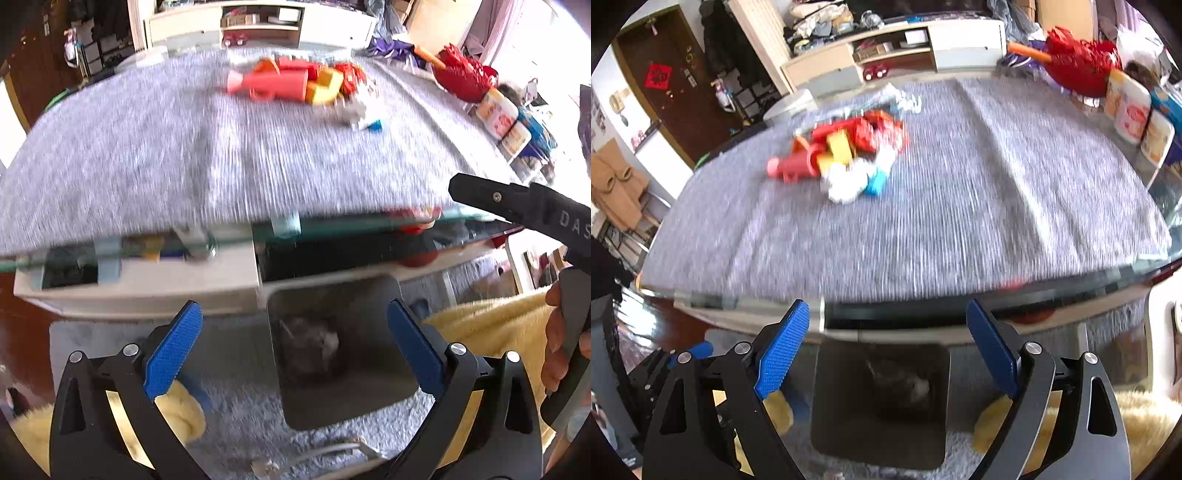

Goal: Collect trash
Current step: 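Grasp the crumpled white paper with the left gripper while the right gripper grasps the blue-capped bottle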

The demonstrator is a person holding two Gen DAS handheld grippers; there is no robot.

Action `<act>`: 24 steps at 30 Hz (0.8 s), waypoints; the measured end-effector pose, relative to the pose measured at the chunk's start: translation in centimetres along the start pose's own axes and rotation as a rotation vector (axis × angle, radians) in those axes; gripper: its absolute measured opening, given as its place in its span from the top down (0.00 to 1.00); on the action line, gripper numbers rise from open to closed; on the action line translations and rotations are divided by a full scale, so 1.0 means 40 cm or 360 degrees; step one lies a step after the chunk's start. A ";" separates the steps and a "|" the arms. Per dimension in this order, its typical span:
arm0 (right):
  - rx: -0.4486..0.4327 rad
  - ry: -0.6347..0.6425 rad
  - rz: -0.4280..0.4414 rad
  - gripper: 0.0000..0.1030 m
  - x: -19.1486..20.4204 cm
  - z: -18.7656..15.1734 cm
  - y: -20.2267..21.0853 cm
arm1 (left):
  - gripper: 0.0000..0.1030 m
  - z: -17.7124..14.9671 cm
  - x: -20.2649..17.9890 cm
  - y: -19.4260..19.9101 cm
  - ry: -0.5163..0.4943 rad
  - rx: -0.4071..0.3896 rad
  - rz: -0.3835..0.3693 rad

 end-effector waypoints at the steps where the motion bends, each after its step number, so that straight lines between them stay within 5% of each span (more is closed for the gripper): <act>1: -0.0006 -0.0006 -0.0003 0.15 -0.004 0.014 0.000 | 0.08 0.019 -0.001 0.002 -0.0005 -0.0009 -0.0006; 14: -0.0031 -0.0076 -0.0102 0.15 -0.075 0.201 -0.066 | 0.10 0.232 -0.068 -0.048 -0.0096 -0.0084 -0.0100; 20: -0.0045 -0.0123 -0.0119 0.16 -0.105 0.236 -0.086 | 0.27 0.314 -0.113 -0.097 -0.0151 -0.0073 -0.0148; 24: -0.0031 -0.0151 -0.0089 0.26 -0.117 0.254 -0.105 | 0.36 0.352 -0.131 -0.139 -0.0150 -0.0053 -0.0190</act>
Point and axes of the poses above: each gripper's, at about its wrist camera, not at the fingertips, and y roughly against the way its jaws point, x to its left, z to its top, the point moved 4 cm from there along -y, roughly the way its jaws point, and after that the axes turned 2 degrees about x, right-handed, at the moved point
